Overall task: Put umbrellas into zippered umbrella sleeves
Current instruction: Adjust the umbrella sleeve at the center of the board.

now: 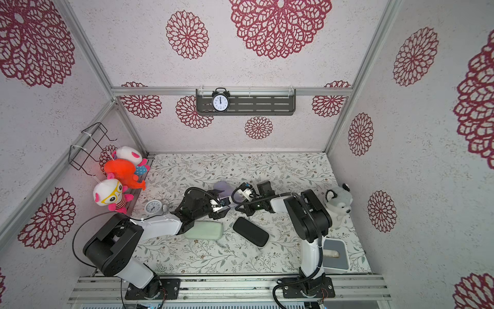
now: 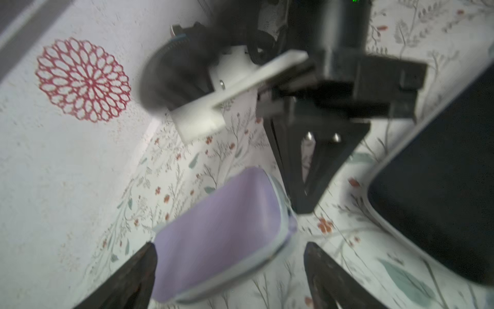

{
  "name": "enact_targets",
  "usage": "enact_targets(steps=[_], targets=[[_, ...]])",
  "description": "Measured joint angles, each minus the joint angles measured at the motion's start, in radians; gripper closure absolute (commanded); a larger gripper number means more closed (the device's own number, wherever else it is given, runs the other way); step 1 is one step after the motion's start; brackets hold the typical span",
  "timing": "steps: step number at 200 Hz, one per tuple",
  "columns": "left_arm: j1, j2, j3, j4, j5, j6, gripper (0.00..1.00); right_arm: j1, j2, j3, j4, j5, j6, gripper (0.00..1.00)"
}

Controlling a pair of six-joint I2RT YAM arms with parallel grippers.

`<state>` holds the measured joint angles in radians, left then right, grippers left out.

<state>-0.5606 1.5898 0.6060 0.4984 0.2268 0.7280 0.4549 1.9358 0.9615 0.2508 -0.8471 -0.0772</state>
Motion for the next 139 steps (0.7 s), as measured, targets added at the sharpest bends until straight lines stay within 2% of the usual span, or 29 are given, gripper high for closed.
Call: enact_targets(steps=[46,79,139], targets=[[0.003,0.054,0.018,0.032,-0.011,0.033,0.18,0.000,0.000,-0.006,0.013,0.000,0.001,1.00],[-0.021,0.113,0.083,0.006,-0.041,0.068,0.19,0.000,0.000,-0.006,0.014,0.000,0.003,1.00],[-0.044,0.186,0.136,0.007,-0.049,0.072,0.23,0.000,0.000,-0.006,0.016,-0.002,0.009,1.00]])
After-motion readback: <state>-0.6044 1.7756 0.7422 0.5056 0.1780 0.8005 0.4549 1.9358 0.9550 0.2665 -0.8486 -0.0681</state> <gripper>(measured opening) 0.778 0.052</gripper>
